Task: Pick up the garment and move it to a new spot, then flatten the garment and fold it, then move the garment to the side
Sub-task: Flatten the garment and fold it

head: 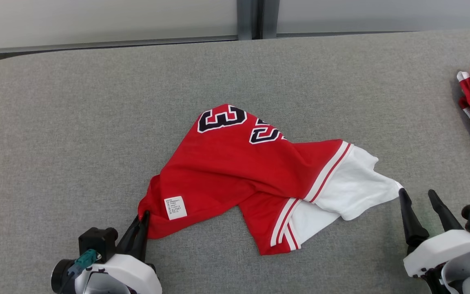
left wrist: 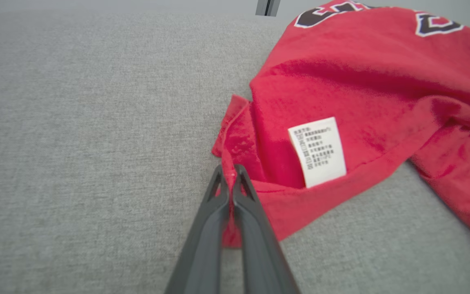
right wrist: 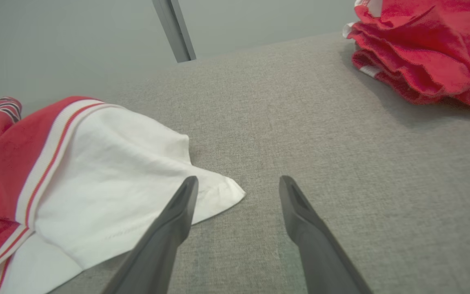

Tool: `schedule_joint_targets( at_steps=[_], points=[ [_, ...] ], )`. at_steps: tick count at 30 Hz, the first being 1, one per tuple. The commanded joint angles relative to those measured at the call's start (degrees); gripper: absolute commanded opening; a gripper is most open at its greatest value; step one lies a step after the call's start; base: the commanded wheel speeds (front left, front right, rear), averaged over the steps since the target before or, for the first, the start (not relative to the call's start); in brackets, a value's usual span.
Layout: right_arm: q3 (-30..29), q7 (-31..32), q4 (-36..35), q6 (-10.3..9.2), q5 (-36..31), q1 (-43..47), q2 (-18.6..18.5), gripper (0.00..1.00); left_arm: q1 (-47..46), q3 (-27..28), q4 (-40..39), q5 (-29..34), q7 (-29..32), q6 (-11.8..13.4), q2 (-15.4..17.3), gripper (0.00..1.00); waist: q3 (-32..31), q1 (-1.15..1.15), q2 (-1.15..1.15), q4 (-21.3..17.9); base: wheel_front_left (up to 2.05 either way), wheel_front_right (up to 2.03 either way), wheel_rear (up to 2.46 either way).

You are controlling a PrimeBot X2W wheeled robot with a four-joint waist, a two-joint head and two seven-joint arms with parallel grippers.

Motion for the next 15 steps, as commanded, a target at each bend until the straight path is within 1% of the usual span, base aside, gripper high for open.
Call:
schedule_joint_targets(
  at_steps=[1, 7, 8, 9, 10, 13, 15],
  points=[
    [0.4, -0.3, 0.9, 0.0, 0.5, -1.1, -0.4, 1.0, -1.1, 0.2, -0.1, -0.2, -0.4, 0.2, 0.3, 0.0, 0.9, 0.0, 0.0, 0.2, 0.0, 0.0, 0.0],
    [3.2, -1.4, 10.9, 0.0, 2.1, -6.7, -1.7, 1.0, -3.1, -0.2, 0.2, 0.0, -1.2, -0.3, -0.1, 0.0, 2.9, 0.0, 0.0, 1.5, 0.0, 0.0, 0.0],
    [3.8, -1.4, 12.3, 0.0, 2.4, -7.0, -2.1, 0.48, -3.4, -0.3, 0.3, 0.1, -1.4, -0.4, -0.2, 0.0, 3.1, 0.0, 0.0, 1.7, 0.0, 0.0, 0.0],
    [4.2, -1.9, 13.3, 0.0, 2.9, -7.3, -2.2, 0.12, -3.6, -0.3, 0.3, 0.0, -1.7, -0.4, -0.3, 0.0, 3.2, 0.0, 0.0, 1.9, 0.0, 0.0, 0.0],
    [4.5, -2.3, 14.0, 0.0, 3.4, -7.4, -2.3, 0.0, -3.7, -0.3, 0.3, 0.1, -1.9, -0.4, -0.3, 0.0, 3.2, 0.0, 0.0, 1.9, 0.0, 0.0, 0.0],
    [4.6, -4.0, 14.7, -0.03, 4.4, -7.6, -3.1, 0.0, -3.6, -0.3, -0.4, 0.3, -2.7, 0.0, -0.2, 0.0, 3.0, 0.0, 0.0, 2.0, 0.0, 0.0, 0.0],
    [3.9, -6.0, 13.4, -0.06, 4.9, -7.6, -3.7, 0.0, -3.7, 0.0, -1.6, 0.7, -3.4, 0.5, 0.1, 0.0, 2.7, 0.0, 0.0, 1.8, 0.0, 0.0, 0.0]
  ],
)
